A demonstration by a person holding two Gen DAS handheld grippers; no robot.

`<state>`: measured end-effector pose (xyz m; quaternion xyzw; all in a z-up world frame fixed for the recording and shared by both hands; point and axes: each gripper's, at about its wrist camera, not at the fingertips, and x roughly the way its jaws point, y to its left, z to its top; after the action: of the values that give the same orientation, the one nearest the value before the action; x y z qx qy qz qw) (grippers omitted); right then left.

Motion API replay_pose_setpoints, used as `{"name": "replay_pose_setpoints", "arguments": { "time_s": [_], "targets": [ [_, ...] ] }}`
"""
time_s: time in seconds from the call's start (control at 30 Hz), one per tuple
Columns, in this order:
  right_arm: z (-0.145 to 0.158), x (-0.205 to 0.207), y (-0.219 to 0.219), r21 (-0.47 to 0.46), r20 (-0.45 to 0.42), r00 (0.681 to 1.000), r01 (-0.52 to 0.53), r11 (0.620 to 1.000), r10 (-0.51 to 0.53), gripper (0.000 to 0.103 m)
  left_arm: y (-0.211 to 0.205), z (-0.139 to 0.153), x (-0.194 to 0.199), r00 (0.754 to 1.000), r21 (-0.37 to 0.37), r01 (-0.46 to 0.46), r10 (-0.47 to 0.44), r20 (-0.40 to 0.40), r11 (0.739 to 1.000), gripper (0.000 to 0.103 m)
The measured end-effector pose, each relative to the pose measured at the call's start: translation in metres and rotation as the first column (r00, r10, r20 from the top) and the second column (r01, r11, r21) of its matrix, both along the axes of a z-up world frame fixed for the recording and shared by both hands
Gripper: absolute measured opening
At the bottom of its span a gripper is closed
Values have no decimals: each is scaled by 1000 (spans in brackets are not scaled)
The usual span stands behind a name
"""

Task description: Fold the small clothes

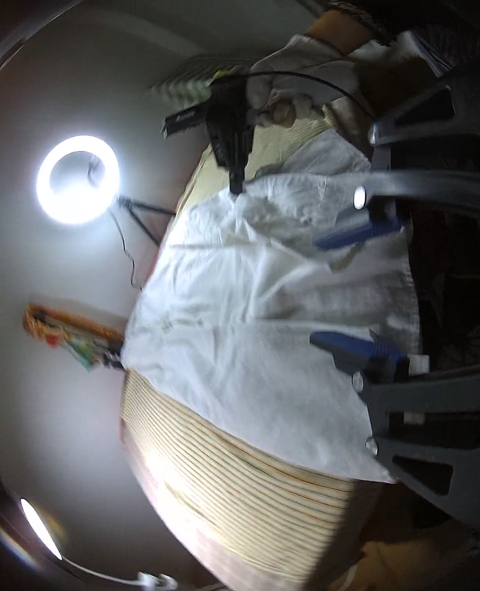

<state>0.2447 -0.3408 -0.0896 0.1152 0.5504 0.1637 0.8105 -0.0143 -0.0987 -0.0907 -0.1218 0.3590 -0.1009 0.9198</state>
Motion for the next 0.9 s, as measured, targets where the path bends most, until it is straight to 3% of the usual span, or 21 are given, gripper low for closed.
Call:
{"name": "replay_pose_setpoints", "arguments": {
  "time_s": [0.03, 0.13, 0.2, 0.23, 0.37, 0.47, 0.53, 0.6, 0.7, 0.73, 0.83, 0.9],
  "targets": [
    [1, 0, -1, 2, 2, 1000, -1, 1000, 1, 4, -5, 1, 3, 1000, 32, 21, -21, 9, 999, 64],
    [1, 0, -3, 16, -2, 1000, 4, 1000, -4, 4, -19, -4, 24, 997, 71, 79, -78, -16, 994, 62],
    [2, 0, -2, 14, -1, 1000, -1, 1000, 1, 4, -20, -11, 36, 992, 46, 113, -110, -64, 993, 28],
    [2, 0, -3, 13, 2, 1000, -2, 1000, 2, 4, -20, -18, 44, 988, 21, 117, -114, -100, 993, 6],
    [7, 0, -5, 30, 6, 1000, -8, 1000, 7, 4, -6, -29, 49, 981, -181, 65, -96, -167, 981, 0],
    [18, 2, -9, 79, 12, 1000, -9, 997, 8, 4, 2, -26, 39, 973, -379, 25, -109, -203, 925, 0],
    [28, 3, -10, 97, 32, 999, -16, 995, 13, 4, 2, -20, 32, 973, -451, 14, -116, -199, 892, 0],
    [36, 4, -10, 101, 56, 998, -22, 995, 16, 4, -1, -15, 28, 982, -410, 4, -81, -171, 912, 0],
    [27, 6, -4, 38, 39, 999, -19, 999, 17, 4, -4, -22, 28, 986, -256, -14, -29, -165, 967, 0],
    [22, 6, 0, 10, 26, 999, -27, 1000, 27, 4, -5, -24, 27, 985, -221, -9, -29, -167, 975, 3],
    [12, 5, 4, -50, -4, 999, -39, 998, 39, 4, -7, -19, 13, 991, -98, -14, 1, -132, 995, 33],
    [12, 2, -5, -5, -17, 999, -30, 1000, 30, 7, -8, -11, 5, 997, -58, -11, 6, -77, 998, 33]
  ]
}}
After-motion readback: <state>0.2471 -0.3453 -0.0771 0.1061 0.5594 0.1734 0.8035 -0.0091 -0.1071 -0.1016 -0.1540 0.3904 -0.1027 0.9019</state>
